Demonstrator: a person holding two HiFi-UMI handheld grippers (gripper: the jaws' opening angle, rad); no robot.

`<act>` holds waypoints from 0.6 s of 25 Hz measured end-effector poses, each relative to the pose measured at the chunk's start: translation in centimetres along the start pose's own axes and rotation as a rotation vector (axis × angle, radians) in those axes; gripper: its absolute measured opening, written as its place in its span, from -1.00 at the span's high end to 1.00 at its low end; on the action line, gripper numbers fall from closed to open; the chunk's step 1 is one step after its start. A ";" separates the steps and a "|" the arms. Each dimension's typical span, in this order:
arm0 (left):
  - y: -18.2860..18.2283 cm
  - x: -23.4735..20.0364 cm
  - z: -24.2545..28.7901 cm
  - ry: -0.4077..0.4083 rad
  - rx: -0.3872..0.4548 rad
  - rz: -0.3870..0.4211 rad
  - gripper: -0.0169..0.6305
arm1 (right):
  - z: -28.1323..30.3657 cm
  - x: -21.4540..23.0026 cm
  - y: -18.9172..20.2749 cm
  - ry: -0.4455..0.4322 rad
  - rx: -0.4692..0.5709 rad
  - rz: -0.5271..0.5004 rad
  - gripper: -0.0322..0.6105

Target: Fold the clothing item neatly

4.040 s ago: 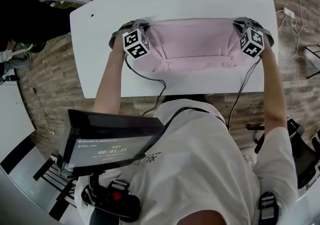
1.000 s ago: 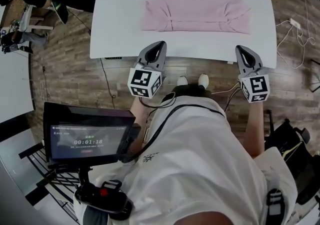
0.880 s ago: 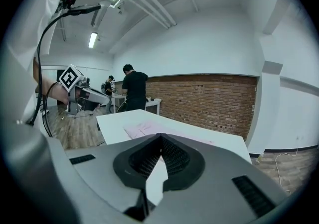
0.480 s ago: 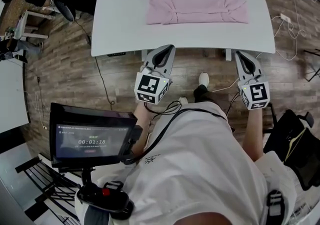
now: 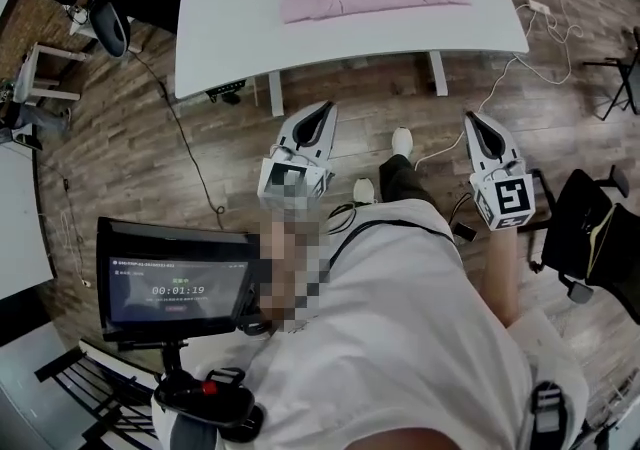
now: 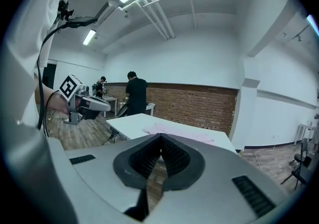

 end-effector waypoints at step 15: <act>-0.2 14.2 -4.8 0.032 0.004 0.030 0.94 | -14.9 2.4 -0.5 0.027 0.109 -0.013 0.89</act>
Point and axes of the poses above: the fingertips, and each gripper's own axes: z forward along the fingers, x to its right, y out of its underside, the point moved 3 cm from there along -z, backward along the fingers, and after that the axes turned 2 degrees about x, right-handed, at the moved point
